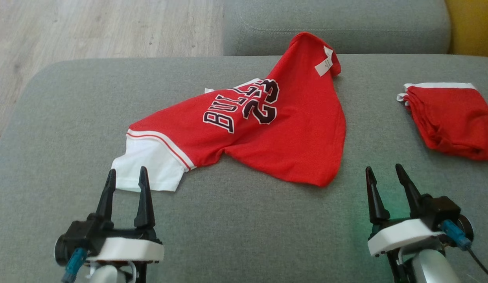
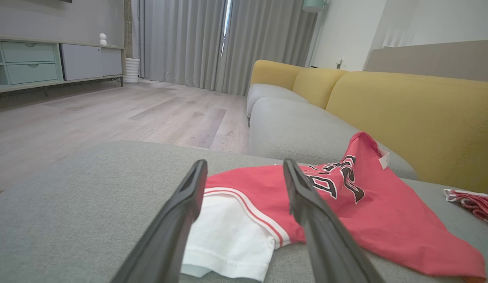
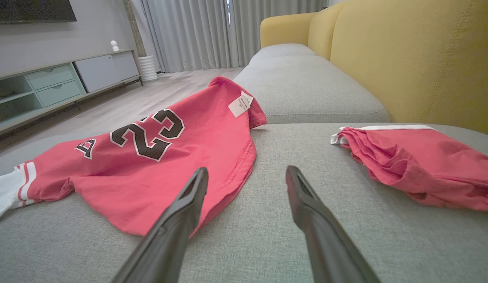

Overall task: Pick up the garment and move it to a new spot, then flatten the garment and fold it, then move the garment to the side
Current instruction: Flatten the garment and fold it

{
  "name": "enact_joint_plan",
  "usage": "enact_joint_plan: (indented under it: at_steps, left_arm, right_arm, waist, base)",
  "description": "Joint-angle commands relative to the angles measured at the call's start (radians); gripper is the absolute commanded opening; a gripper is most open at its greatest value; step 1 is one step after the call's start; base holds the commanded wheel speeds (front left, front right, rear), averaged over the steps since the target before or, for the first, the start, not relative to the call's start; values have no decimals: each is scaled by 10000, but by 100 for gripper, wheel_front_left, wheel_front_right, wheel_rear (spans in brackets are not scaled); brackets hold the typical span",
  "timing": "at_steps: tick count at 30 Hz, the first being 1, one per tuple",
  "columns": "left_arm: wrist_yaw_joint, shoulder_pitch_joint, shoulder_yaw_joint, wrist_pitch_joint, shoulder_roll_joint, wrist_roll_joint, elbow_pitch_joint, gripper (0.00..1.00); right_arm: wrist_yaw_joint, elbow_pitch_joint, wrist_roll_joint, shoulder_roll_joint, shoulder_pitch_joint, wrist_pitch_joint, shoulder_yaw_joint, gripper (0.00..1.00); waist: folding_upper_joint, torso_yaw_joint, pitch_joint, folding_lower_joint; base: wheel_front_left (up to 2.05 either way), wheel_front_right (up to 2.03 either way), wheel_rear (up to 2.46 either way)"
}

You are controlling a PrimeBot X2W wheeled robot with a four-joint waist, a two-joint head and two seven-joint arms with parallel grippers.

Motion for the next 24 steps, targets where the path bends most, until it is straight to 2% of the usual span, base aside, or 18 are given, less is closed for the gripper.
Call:
enact_joint_plan:
  at_steps: [1, 10, 14, 24]
  left_arm:
    - [-22, -428, 321, -53, 85, 65, -344, 100]
    - [-102, -647, 223, -53, 85, 62, -337, 100]
    - [-143, -804, 107, -53, 85, 21, -288, 100]
    - [-151, -1078, -150, -53, 85, -92, -159, 100]
  right_arm:
    - [65, -381, -75, -30, -370, -108, 200, 100]
    - [65, -1, -100, -30, -757, -44, 541, 100]
    - [65, 851, 139, -30, -1252, 572, 910, 100]
    - [65, 3084, 430, -30, -2194, 1679, 961, 100]
  waist:
    - [-1, 33, 32, -1]
    - [-1, 322, 379, -1]
    - [-1, 547, 607, -1]
    - [-1, 1070, 896, -1]
  base:
    - [0, 0, 0]
    - [0, 0, 0]
    - [0, 0, 0]
    - [0, 0, 0]
